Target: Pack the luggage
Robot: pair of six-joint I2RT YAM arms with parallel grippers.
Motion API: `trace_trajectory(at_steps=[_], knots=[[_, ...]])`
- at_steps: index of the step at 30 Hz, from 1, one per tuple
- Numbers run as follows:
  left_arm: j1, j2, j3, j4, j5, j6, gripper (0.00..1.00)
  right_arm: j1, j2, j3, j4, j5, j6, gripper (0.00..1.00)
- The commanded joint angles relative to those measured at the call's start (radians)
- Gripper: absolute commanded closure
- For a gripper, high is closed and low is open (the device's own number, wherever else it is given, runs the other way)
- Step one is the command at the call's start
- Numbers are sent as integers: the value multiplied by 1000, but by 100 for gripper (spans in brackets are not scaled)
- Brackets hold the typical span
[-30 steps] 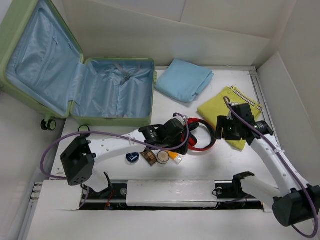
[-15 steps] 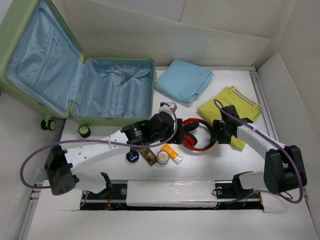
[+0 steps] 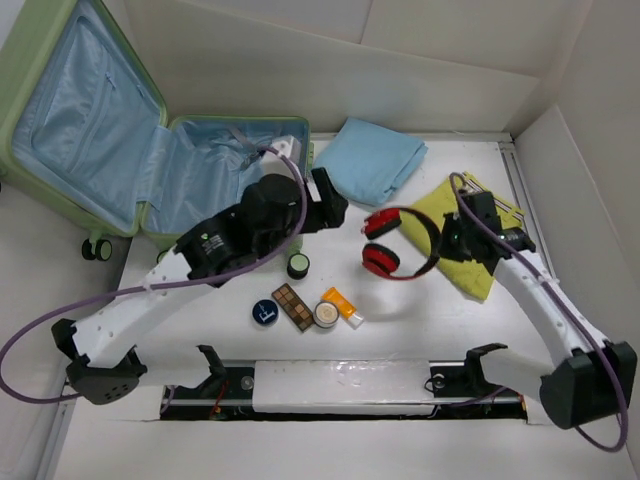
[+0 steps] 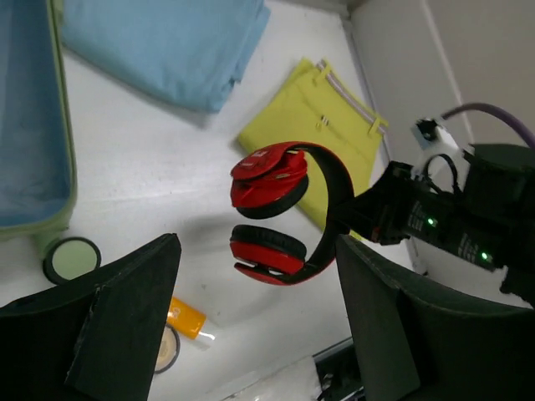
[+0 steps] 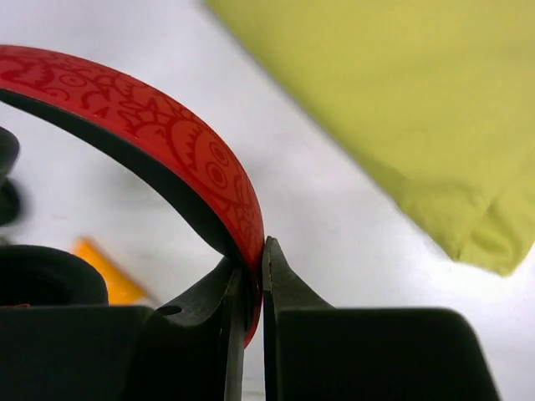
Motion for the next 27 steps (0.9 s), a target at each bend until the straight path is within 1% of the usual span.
trace_trajectory(at_steps=[1,2,3,4,5,6,7,8,9,10,11,12,13,14,15,16,17,18,19,20,22,23,24,25,26,27], knots=[[3,-7,149,-78,-144,12,29,58,-46,200,3,-49,16,100],[3,-7,168,-78,-169,12,29,81,15,275,3,-58,26,100],[3,-7,181,-78,-190,12,29,108,52,312,3,-67,26,100],[3,-7,194,-87,-219,12,31,174,89,347,22,-68,54,100],[3,-7,215,-77,-220,12,31,208,129,419,43,-55,68,100],[3,-16,228,-66,-220,12,33,239,216,461,92,-55,81,100],[3,-16,240,-54,-220,30,33,268,266,508,115,-55,104,100],[3,-16,269,-54,-209,30,33,320,323,562,132,-55,115,100],[3,-16,289,-54,-209,43,33,358,450,692,141,-55,135,100],[3,2,312,-66,-209,43,33,358,518,769,141,-72,135,100],[3,14,335,-80,-233,56,33,393,587,852,141,-86,153,100],[3,30,375,-99,-243,69,33,410,657,1019,141,-100,164,100],[3,57,401,-112,-253,82,33,429,793,1106,141,-115,175,100],[3,58,427,-112,-253,92,33,441,862,1192,141,-126,196,100],[3,73,453,-101,-253,105,33,450,929,1280,141,-138,209,94],[3,73,497,-92,-267,136,33,451,992,1438,131,-182,222,82],[3,96,520,-92,-267,151,33,451,1090,1507,114,-210,239,65],[3,107,543,-92,-291,167,33,429,1118,1551,114,-244,276,58],[3,119,580,-92,-292,178,33,420,1118,1563,124,-290,287,50],[3,142,591,-92,-301,196,31,409,1085,1537,156,-290,287,33],[3,151,581,-92,-278,196,30,373,996,1433,187,-272,247,18],[3,166,570,-78,-269,196,29,356,941,1286,204,-272,234,15],[15,185,559,-66,-269,196,29,337,823,1208,230,-272,191,15],[65,195,550,-54,-111,187,28,304,762,1129,230,-272,163,15],[162,209,527,-43,53,150,28,288,700,975,230,-226,137,17],[327,220,495,-17,180,120,28,273,578,899,215,-207,114,23]])
